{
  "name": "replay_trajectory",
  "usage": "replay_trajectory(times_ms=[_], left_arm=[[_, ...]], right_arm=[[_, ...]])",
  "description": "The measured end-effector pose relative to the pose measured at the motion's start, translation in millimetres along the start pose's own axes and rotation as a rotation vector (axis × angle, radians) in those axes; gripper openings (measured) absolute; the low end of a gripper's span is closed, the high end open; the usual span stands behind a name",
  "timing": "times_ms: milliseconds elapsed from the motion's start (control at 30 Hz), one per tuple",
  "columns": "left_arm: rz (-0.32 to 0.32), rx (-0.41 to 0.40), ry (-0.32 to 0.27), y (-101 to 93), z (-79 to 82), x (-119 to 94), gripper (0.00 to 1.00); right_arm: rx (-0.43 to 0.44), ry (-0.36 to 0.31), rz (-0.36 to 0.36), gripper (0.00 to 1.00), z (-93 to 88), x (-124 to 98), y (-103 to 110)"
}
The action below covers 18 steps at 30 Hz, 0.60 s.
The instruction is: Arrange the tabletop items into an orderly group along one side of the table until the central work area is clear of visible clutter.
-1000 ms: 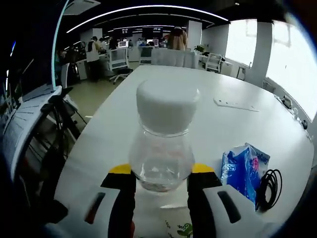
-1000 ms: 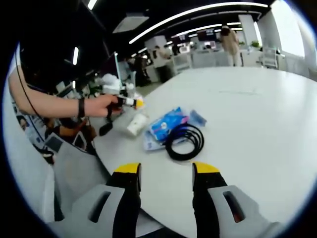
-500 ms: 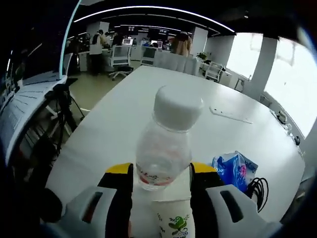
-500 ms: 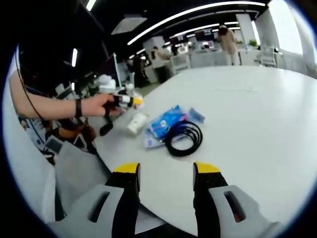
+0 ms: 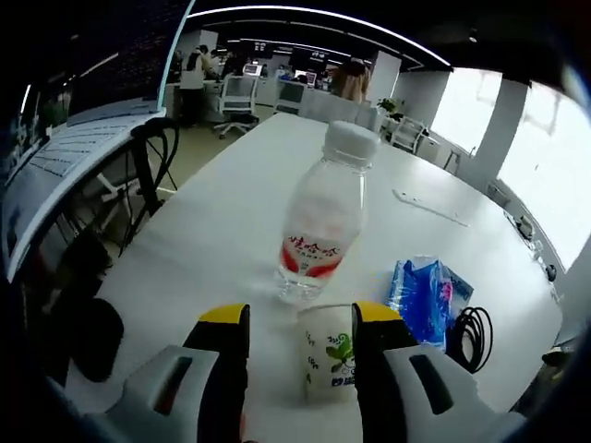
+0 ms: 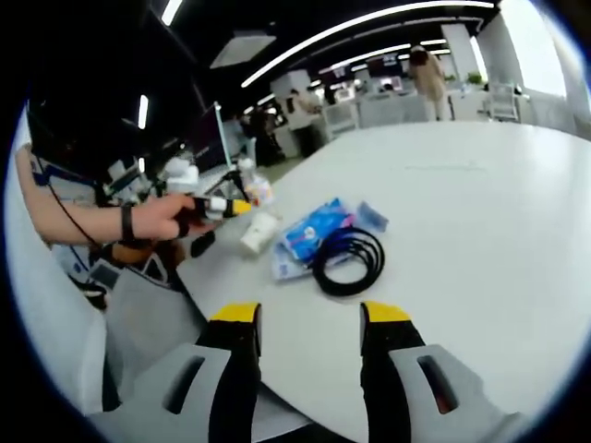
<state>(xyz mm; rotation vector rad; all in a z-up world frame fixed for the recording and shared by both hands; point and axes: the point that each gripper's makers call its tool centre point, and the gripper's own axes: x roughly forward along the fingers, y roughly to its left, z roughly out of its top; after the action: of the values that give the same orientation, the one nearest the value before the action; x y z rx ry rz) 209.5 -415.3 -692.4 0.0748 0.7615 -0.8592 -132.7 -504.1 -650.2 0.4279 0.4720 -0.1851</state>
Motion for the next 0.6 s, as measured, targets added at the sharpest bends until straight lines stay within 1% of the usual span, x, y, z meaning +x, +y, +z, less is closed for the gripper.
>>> replay_trajectory(times_ms=[267, 600], left_arm=[[-0.02, -0.03, 0.028, -9.1, -16.6, -7, 0.44], [-0.061, -0.041, 0.055, -22.5, -23.6, -5, 0.46]], right_arm=[[0.018, -0.021, 0.007, 0.4, 4.7, -1, -6], [0.034, -0.028, 0.001, 0.4, 0.5, -7, -10]])
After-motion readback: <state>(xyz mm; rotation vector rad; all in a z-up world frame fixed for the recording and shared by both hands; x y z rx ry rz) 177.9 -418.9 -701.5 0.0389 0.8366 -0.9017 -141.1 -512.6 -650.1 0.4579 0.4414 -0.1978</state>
